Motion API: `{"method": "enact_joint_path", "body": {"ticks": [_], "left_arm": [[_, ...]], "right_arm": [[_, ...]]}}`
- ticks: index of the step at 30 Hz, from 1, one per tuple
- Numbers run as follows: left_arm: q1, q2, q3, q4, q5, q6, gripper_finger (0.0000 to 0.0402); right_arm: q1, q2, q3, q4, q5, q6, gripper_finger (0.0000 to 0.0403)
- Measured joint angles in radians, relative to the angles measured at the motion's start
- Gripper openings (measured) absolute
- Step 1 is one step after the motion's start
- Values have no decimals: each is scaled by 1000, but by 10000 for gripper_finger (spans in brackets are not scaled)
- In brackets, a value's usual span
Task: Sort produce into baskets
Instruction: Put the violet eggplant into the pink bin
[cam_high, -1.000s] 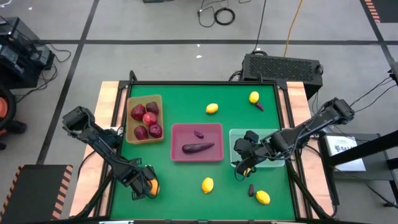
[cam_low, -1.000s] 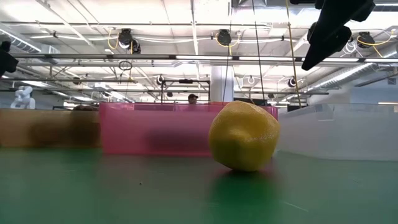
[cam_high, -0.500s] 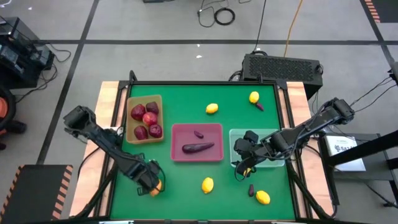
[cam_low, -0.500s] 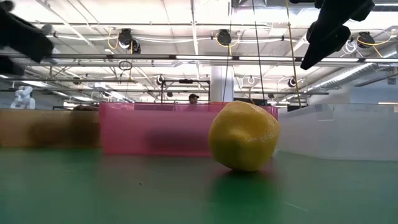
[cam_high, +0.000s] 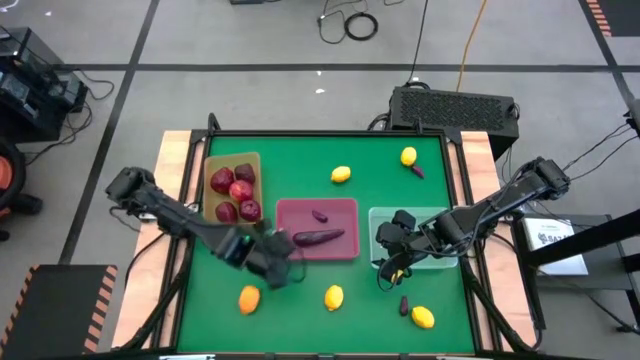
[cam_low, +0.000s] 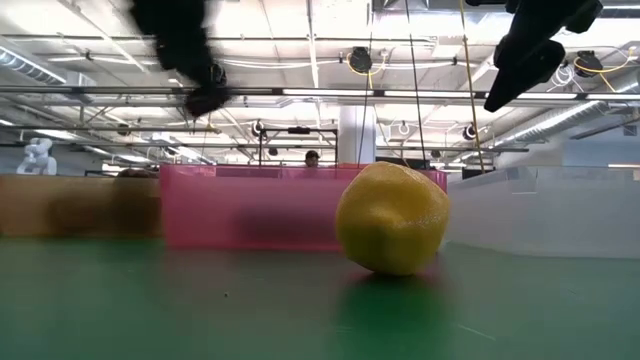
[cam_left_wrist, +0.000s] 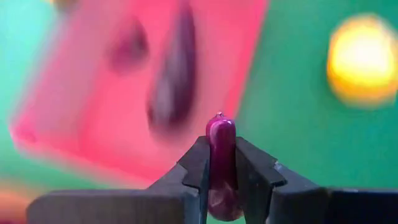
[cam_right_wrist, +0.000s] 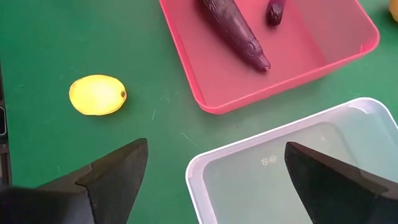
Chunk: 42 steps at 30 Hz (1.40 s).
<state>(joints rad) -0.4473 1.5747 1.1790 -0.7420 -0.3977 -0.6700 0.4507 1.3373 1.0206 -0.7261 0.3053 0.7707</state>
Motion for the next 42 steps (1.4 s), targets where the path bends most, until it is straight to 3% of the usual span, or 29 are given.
{"method": "enact_joint_path", "body": {"ticks": [3,7,17,27,30,36,42], "left_arm": [[77,-1,1,206,-108,82,63],[185,-1,1,372,-120,152,63],[321,11,1,419,-50,154,66],[358,64,-1,412,-2,162,133],[363,78,-1,418,2,162,149],[370,88,-1,421,2,161,160],[369,88,-1,422,1,161,160]], "right_arm": [[0,0,0,0,-1,18,368],[0,0,0,-3,-27,40,368],[0,0,0,24,-49,-23,368],[42,0,0,-43,-56,240,368],[51,0,0,-92,-107,327,368],[80,0,0,-195,-222,603,368],[160,0,0,-221,-269,909,368]]}}
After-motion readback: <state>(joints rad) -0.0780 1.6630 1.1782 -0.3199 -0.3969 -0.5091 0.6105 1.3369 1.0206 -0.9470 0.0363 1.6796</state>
